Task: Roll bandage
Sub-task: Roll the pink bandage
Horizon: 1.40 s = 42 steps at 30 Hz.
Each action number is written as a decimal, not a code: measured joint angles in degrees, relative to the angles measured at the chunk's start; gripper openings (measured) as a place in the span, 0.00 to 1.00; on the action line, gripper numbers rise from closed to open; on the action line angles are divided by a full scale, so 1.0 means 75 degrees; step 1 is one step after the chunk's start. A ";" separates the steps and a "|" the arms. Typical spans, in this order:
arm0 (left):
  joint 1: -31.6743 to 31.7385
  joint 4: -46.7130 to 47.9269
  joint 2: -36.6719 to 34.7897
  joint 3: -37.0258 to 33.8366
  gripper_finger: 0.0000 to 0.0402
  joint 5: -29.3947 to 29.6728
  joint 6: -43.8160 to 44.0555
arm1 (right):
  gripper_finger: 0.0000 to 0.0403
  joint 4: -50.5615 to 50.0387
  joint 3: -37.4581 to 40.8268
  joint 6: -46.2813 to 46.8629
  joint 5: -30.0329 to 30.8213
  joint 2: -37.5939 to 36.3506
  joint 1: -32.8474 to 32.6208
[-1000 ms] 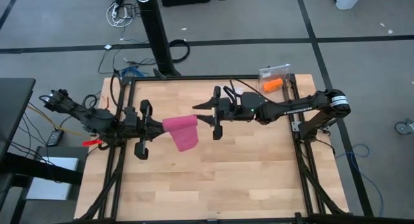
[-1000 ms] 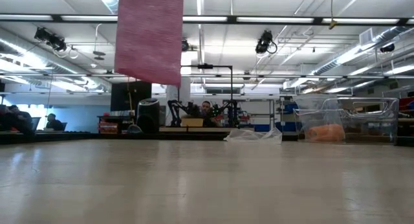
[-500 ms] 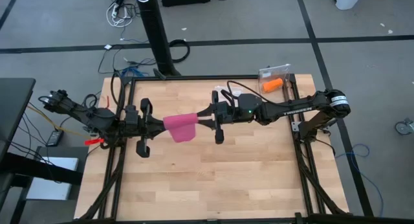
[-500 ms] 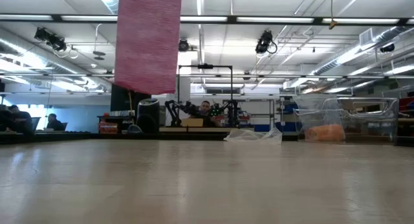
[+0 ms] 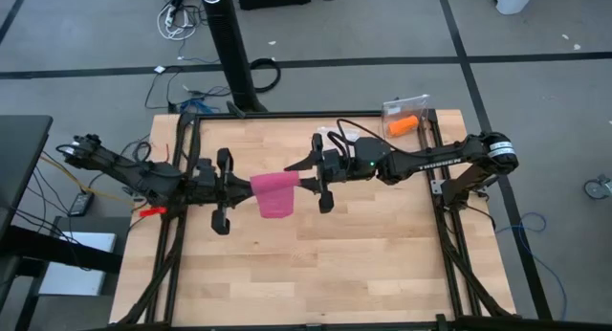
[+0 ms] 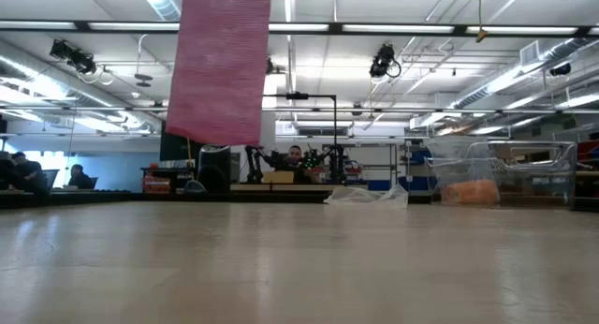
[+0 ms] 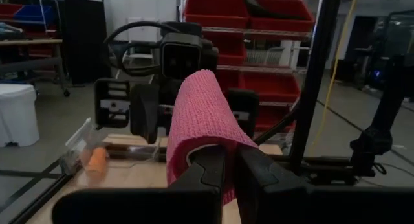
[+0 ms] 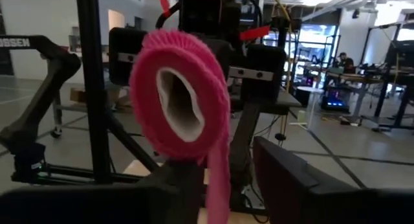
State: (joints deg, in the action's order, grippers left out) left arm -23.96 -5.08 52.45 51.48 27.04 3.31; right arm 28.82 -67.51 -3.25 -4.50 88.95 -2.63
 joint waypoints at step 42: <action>0.0075 0.0201 -0.0357 0.0000 0.05 -0.0284 -0.0201 | 0.01 -0.1113 -0.0012 -0.0916 0.1843 -0.0423 -0.0174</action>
State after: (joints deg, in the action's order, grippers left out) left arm -23.40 -3.58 49.78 51.48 24.91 1.80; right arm 20.47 -67.59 -10.12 9.32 85.78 -3.94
